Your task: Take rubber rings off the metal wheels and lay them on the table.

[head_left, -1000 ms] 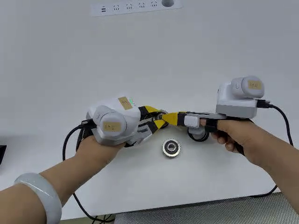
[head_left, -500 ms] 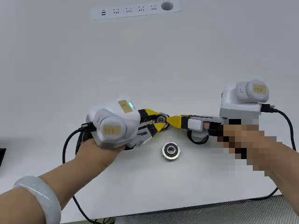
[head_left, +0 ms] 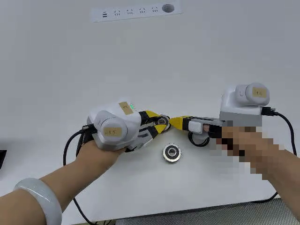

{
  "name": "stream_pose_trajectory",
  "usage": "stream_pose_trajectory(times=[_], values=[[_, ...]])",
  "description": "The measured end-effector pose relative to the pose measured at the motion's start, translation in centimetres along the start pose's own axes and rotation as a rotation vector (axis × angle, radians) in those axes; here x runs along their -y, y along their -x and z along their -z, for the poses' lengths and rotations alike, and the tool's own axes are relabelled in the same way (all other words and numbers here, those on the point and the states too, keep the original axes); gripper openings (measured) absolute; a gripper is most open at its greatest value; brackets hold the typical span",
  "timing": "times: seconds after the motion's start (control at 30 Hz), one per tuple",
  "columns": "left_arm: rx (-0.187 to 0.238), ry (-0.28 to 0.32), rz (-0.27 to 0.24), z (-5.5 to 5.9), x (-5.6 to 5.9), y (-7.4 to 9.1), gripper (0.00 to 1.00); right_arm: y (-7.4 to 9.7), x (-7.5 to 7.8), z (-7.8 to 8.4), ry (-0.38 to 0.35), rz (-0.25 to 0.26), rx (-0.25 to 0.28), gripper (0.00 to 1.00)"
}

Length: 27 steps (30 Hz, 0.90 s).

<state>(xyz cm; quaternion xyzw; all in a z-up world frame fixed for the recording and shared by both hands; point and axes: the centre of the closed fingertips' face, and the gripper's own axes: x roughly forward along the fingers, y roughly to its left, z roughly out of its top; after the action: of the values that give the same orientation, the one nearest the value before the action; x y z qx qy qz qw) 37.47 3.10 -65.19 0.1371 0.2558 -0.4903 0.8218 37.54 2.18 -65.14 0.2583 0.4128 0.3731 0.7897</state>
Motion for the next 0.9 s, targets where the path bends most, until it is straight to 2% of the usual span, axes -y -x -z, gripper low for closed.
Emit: stream_pose_trajectory(times=[0.4, 0.57, 0.67, 0.9], values=[[0.002, -0.005, 0.002, 0.0, 0.0, 0.0, 0.14, 0.0, -0.8, -0.1, 0.003, -0.019, 0.003, 0.02], [0.003, -0.005, 0.003, 0.0, 0.0, 0.0, 0.14, -0.2, -1.7, -0.3, -0.01, -0.054, 0.008, 0.02], [0.002, -0.005, 0.003, 0.0, -0.1, 0.0, 0.14, -0.2, -2.3, -0.8, -0.023, -0.073, 0.03, 0.02], [0.006, -0.005, 0.003, 0.0, 0.0, 0.0, 0.14, 0.0, -1.4, -0.7, -0.022, -0.042, 0.029, 0.02]])
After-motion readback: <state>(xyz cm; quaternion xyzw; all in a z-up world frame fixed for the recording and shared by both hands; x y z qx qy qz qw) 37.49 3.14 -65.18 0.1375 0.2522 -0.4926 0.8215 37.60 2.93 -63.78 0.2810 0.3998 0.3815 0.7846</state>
